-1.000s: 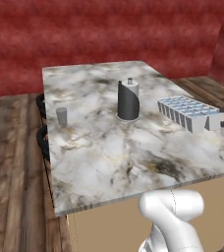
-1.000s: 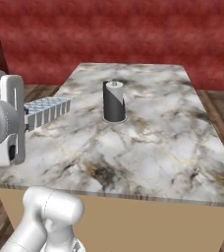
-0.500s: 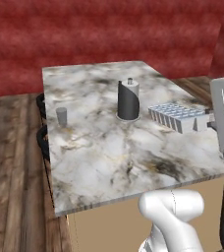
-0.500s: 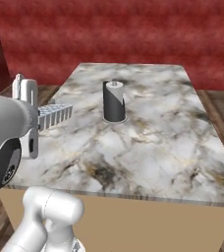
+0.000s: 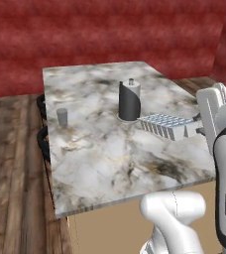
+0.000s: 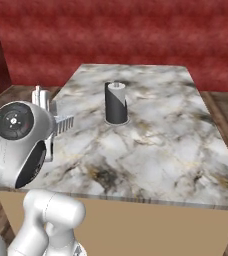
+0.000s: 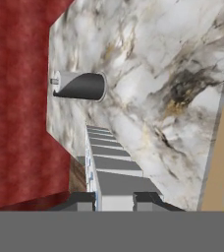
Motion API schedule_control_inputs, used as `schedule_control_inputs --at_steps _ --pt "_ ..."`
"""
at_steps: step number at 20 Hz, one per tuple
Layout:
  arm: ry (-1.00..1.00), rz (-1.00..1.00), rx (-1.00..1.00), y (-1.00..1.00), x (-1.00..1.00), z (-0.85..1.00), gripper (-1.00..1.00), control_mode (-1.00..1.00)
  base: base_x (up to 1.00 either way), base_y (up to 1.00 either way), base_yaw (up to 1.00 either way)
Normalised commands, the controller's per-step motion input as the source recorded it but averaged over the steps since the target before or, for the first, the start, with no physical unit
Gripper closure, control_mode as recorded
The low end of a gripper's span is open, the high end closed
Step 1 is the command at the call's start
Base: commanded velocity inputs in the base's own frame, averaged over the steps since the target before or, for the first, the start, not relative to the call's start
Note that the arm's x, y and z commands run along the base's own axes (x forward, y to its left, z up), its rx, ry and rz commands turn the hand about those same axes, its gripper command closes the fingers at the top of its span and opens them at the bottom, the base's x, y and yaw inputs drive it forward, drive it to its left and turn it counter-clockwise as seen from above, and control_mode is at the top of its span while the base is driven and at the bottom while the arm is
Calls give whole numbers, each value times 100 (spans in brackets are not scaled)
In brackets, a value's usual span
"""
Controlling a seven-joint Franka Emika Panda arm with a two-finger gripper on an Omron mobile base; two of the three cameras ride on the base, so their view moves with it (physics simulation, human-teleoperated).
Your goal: Open the freezer door, pick up the ice cube tray from the freezer, and place it on the dining counter.
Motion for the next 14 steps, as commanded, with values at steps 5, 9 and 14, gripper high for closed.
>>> schedule_control_inputs --at_steps 5,9,14 --pt "1 7 0 0 34 -37 100 -100 0 0 0" --pt "1 6 0 0 35 -39 100 -100 0 0 0" --pt "0 4 0 0 35 -36 100 -100 0 0 0"
